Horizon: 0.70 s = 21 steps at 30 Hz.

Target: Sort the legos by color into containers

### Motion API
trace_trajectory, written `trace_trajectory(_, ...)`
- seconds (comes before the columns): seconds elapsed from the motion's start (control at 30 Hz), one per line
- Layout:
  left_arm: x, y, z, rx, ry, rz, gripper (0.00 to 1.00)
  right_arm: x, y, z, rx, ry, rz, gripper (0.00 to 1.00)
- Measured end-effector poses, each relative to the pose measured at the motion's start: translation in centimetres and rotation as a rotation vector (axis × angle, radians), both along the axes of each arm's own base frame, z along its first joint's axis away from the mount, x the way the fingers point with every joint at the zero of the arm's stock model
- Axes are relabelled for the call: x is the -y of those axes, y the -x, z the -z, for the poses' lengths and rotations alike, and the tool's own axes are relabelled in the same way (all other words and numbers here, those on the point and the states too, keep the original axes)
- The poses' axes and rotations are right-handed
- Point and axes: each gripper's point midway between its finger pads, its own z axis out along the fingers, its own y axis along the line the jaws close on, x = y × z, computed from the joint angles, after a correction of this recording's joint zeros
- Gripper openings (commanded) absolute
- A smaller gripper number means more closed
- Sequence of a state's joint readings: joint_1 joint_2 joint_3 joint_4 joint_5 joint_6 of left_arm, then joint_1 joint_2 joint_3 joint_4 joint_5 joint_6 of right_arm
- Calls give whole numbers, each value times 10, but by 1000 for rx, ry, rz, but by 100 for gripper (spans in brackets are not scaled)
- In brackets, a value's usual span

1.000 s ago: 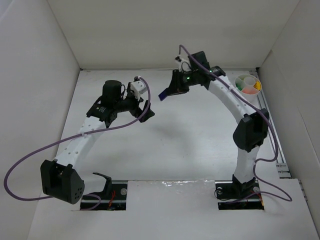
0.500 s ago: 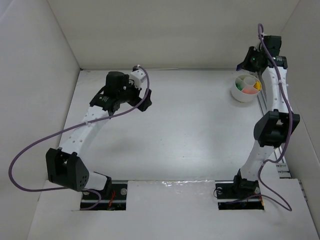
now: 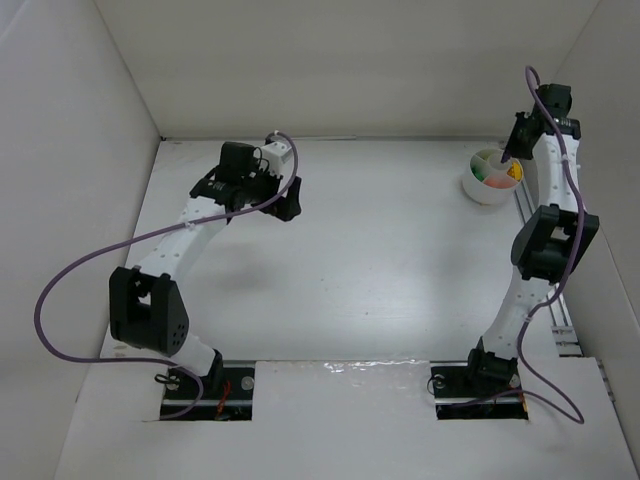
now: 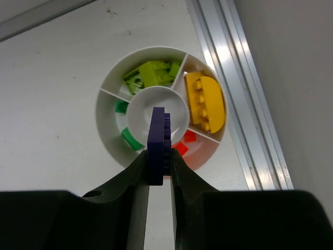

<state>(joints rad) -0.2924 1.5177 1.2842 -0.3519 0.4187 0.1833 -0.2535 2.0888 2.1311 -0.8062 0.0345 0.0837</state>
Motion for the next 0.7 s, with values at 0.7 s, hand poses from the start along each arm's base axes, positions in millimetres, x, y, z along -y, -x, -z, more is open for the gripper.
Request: trace_trajectory(0.7, -3, -4, 6, -37, 8, -26, 100, 11, -5, 28, -63, -2, 15, 12)
